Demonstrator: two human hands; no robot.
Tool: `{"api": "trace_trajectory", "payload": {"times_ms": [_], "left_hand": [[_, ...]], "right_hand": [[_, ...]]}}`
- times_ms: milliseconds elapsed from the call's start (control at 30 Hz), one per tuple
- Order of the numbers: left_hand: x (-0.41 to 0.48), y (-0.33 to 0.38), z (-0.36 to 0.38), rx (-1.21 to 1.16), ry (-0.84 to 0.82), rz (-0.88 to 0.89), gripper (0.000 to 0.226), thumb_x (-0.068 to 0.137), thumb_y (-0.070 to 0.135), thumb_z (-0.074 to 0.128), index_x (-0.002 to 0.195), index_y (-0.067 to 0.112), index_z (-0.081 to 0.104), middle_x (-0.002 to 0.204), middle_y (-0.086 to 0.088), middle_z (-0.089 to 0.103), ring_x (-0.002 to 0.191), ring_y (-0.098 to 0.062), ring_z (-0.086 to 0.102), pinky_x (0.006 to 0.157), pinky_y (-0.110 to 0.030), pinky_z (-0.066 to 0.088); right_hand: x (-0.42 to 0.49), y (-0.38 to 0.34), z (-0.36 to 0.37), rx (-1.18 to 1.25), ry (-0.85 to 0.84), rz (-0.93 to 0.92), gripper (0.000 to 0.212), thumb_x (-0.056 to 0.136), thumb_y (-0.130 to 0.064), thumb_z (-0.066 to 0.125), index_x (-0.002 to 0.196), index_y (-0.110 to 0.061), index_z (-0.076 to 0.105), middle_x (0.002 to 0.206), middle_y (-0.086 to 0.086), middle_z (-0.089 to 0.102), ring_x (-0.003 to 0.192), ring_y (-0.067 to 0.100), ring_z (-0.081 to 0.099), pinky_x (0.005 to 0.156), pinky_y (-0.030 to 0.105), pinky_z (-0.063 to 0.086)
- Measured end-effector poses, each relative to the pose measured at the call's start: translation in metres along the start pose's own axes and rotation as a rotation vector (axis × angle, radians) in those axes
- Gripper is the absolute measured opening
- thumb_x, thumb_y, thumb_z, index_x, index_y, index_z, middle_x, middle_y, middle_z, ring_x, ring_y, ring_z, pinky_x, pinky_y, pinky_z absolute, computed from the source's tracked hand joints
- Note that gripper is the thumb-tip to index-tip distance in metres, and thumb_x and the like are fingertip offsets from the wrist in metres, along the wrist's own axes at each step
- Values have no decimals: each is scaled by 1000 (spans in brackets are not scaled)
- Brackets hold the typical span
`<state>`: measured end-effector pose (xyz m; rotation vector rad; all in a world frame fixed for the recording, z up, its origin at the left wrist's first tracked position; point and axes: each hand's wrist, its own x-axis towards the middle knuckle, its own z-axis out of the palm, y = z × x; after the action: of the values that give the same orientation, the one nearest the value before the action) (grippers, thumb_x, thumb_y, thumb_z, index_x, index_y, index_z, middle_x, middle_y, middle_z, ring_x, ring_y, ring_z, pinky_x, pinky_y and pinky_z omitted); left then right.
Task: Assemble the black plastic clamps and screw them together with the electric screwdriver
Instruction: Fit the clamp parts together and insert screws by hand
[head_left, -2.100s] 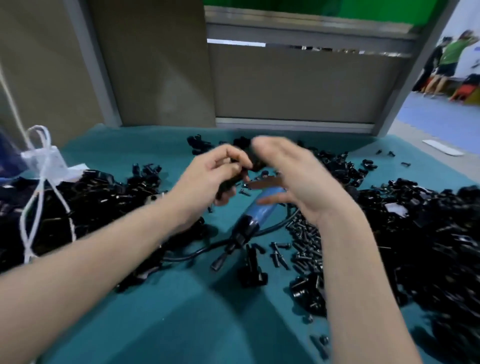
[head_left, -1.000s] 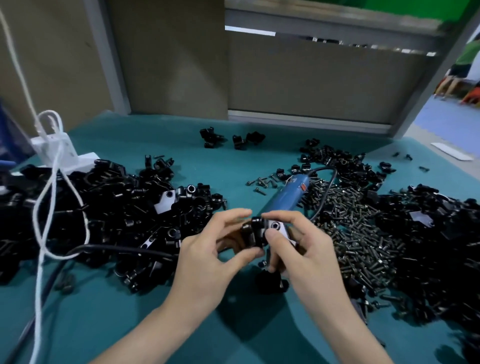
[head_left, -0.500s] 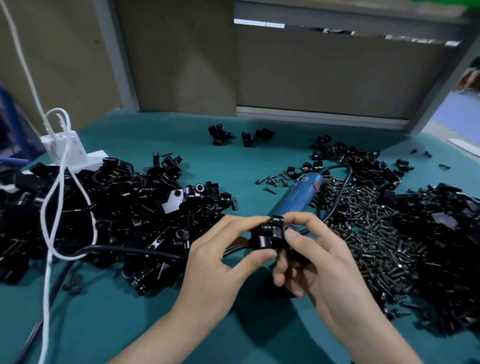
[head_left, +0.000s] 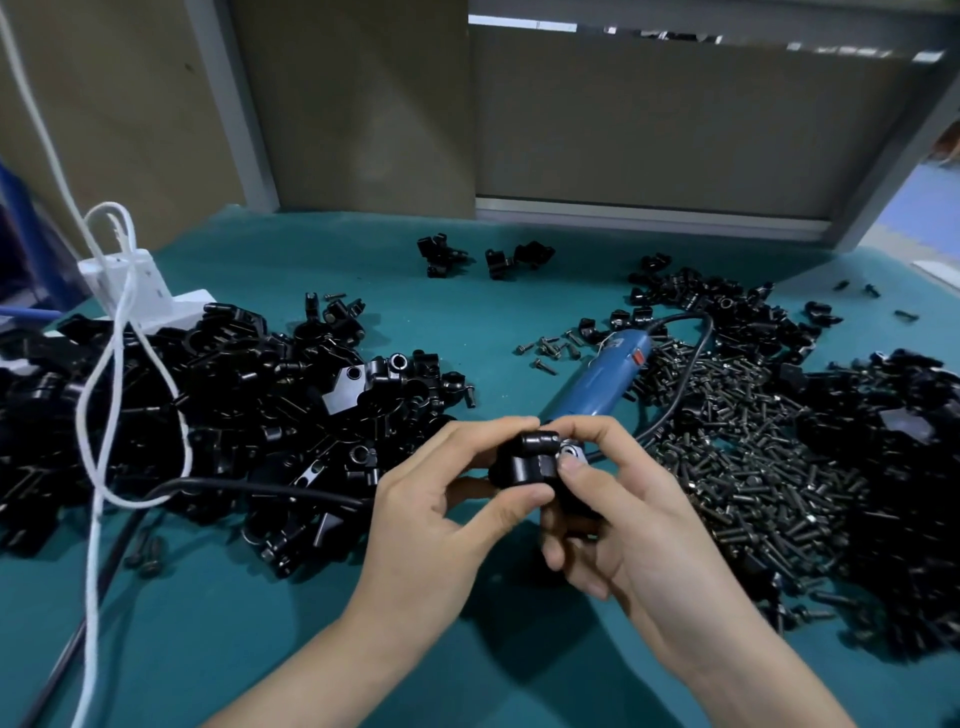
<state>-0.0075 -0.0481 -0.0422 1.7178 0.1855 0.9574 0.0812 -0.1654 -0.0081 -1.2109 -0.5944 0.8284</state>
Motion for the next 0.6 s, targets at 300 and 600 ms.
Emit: {"api": "trace_trajectory", "payload": {"times_ms": [300,600], "left_hand": [[0,3,0,-6,11,-20,37,70,41,74,105,49,68,98,9,71,90,-13,68,82,-20,52],[-1,16,-1,299,-56,210,52,72,12,74,122,19,62,98,9,68,88,-4,65,82,-17,49]], "right_hand": [[-3,4,4,-29,-12,40,7,85,-26,54,91,-26,55,65,1,58,37,19,48,32,14,24],[-14,-9,-15,-929,153,-475,32,73,-41,64,105,-38,62,85,-24,60,53,9,46,54,8,33]]}}
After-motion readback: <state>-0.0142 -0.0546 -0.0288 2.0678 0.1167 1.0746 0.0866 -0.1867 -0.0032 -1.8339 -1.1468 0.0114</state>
